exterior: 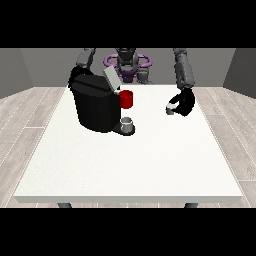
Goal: Insert the coffee pod into the coffee machine and close the lid
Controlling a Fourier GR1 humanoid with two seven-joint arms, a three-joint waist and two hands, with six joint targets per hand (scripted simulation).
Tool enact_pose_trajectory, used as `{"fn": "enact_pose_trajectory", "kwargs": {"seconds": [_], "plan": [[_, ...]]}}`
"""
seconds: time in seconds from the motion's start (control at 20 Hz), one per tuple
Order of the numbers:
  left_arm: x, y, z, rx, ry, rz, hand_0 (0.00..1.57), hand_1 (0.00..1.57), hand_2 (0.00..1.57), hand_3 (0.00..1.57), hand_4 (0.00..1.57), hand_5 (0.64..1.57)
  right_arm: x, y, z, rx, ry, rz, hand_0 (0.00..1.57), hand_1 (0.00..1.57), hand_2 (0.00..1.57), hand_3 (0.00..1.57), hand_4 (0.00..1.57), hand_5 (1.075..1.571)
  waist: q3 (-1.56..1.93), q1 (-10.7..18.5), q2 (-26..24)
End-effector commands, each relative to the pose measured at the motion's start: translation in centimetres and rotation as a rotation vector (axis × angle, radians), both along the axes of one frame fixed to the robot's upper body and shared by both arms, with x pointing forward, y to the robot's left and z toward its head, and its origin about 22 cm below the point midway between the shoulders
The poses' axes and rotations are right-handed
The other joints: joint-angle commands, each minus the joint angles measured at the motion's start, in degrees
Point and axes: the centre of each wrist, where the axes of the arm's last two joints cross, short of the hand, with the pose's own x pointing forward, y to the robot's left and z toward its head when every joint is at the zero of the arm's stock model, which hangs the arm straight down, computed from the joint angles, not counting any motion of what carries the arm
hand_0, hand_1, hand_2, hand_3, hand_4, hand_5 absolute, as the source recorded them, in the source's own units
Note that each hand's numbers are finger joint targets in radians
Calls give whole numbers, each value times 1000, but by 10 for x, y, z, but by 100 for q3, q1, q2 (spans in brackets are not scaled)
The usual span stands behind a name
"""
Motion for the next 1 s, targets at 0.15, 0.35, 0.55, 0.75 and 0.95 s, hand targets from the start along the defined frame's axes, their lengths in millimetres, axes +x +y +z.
{"fn": "enact_pose_trajectory", "kwargs": {"seconds": [0.15,0.35,0.55,0.75,0.95], "plan": [[21,-5,39,-45,-32,-137,1400,1400,1423,1364,595,1571,-3,0,-15,17,98,-8,0,0,0,0,429,1571,-2,82,-435],[42,-38,67,-30,-56,-173,1289,1289,1362,1337,557,1571,-3,2,-41,12,95,-31,0,0,0,0,505,1571,2,171,-459],[53,-39,101,-36,-93,-237,1235,1235,1323,1291,571,1571,12,-19,-23,25,75,-20,0,0,0,0,468,1571,1,39,-385],[61,-66,110,-6,-63,-237,1255,1255,1332,1288,556,1571,6,0,-38,-5,93,16,0,0,0,0,456,1571,1,66,-689],[64,-64,118,-45,-82,-228,1255,1255,1332,1288,556,1571,3,2,-37,15,92,29,0,0,0,0,489,1571,0,-75,-607]]}}
